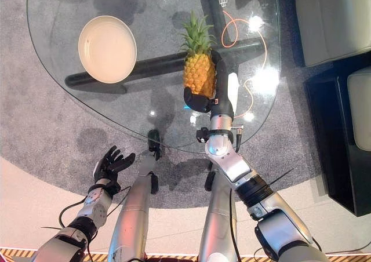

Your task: Pick up the fruit to the plate

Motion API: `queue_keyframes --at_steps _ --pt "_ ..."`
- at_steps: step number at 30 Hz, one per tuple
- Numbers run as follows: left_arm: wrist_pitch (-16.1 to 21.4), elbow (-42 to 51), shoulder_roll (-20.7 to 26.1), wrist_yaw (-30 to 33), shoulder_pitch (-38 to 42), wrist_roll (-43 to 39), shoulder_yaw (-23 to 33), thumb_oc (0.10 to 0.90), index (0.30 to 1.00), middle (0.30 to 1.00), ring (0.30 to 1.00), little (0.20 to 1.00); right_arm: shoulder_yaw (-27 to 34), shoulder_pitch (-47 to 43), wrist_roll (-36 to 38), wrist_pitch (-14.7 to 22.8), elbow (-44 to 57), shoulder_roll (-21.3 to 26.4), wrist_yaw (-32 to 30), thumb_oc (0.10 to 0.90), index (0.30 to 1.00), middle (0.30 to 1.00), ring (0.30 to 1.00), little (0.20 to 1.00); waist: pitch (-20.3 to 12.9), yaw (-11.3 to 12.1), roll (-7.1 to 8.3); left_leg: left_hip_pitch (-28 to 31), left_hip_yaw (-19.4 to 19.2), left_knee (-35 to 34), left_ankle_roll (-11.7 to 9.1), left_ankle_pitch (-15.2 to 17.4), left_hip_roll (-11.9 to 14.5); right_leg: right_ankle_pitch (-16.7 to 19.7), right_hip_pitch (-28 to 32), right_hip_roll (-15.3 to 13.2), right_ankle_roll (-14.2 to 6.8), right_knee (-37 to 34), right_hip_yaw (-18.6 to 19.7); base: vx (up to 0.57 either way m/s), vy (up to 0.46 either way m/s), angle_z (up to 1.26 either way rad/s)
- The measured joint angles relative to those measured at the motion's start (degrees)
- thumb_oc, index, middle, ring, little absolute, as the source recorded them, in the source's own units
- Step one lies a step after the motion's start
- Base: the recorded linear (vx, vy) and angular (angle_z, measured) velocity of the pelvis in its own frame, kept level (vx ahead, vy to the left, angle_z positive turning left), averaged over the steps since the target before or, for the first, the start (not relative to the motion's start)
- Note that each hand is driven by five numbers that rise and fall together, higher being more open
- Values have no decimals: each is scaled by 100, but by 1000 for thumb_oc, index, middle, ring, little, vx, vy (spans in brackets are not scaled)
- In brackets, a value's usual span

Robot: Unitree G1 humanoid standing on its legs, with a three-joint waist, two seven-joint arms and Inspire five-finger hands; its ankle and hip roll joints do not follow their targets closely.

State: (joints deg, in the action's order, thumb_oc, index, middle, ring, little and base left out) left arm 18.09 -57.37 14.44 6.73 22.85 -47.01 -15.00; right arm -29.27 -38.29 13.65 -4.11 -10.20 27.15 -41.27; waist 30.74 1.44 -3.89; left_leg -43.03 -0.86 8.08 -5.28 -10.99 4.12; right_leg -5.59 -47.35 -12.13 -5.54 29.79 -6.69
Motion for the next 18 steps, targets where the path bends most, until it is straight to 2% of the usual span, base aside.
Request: queue_keyframes --at_steps 7,11,18 --pt "0 -1 0 -1 0 0 -6 800 900 900 900 900 -12 -58 57 -112 -107 -69 -166 800 900 900 900 900 0 10 0 1 1 3 0 0 0 0 2 -1 1 6 -1 0 0 0" --pt "0 -2 0 -3 0 0 -6 800 900 900 900 900 -24 -100 226 -109 -276 -271 -171 800 900 900 900 900 -1 14 0 1 3 6 -1 -2 0 0 4 -1 1 11 -2 0 0 0" --pt "-15 -1 0 -4 0 0 -14 800 900 900 900 900 -108 -196 357 -186 -525 -408 -178 800 900 900 900 900 -1 113 0 0 14 8 -2 -7 0 -2 5 -3 4 20 -12 0 0 0"
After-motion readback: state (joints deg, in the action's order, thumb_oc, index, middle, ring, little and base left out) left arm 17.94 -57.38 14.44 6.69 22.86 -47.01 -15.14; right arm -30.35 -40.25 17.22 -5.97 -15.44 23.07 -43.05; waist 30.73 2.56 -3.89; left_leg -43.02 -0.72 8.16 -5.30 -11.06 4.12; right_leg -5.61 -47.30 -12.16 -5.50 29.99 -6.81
